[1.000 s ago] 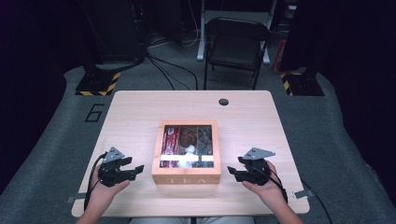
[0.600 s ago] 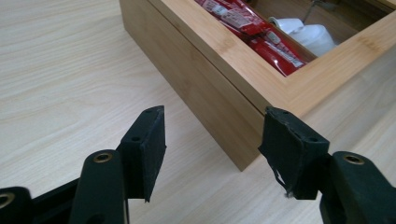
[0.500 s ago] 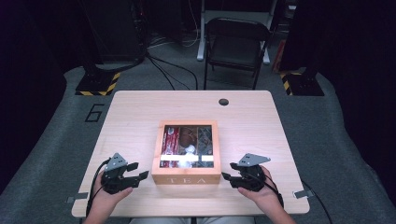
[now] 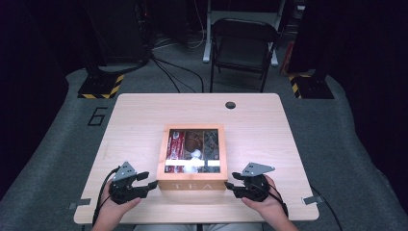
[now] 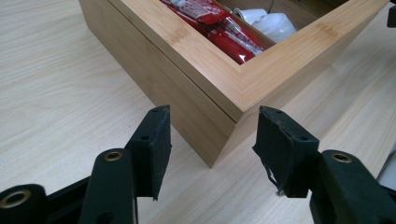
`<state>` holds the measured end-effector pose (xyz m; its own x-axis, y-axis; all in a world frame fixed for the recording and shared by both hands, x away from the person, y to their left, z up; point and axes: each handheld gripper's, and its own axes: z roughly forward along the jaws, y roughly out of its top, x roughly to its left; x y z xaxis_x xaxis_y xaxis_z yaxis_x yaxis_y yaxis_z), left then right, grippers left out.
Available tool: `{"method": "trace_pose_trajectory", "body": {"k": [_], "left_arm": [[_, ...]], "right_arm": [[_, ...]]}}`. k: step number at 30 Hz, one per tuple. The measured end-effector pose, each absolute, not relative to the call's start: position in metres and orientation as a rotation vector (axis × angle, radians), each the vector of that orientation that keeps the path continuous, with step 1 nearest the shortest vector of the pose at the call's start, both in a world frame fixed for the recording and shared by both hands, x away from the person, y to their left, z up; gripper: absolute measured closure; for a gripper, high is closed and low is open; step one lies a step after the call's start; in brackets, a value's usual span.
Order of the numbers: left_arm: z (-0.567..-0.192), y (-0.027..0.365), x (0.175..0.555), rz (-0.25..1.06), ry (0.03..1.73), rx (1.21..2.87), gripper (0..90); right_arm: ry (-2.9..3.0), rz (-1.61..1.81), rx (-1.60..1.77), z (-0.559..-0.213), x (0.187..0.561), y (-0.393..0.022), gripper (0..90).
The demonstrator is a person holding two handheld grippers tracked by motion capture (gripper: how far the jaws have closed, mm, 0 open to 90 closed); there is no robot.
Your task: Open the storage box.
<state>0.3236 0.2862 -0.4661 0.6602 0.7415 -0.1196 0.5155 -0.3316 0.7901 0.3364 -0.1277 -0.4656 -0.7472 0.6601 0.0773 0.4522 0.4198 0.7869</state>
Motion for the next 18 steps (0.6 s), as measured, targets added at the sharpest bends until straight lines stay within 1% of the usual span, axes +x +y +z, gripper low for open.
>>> {"method": "trace_pose_trajectory", "body": {"k": [2, 11, 15, 18], "left_arm": [[-0.469, 0.283, 0.324, 0.345, 0.976, 2.009, 47.2], [-0.473, 0.276, 0.327, 0.322, 0.960, 2.034, 51.9], [-0.475, 0.271, 0.327, 0.315, 0.941, 2.050, 56.2], [-0.476, 0.266, 0.326, 0.345, 0.932, 2.066, 56.7]], "right_arm": [[2.435, 1.235, 0.970, -0.468, 0.337, -0.126, 52.9], [2.426, 1.253, 0.953, -0.471, 0.337, -0.122, 59.6], [2.437, 1.257, 0.952, -0.473, 0.337, -0.121, 61.1], [2.431, 1.258, 0.939, -0.474, 0.337, -0.120, 62.1]]}}
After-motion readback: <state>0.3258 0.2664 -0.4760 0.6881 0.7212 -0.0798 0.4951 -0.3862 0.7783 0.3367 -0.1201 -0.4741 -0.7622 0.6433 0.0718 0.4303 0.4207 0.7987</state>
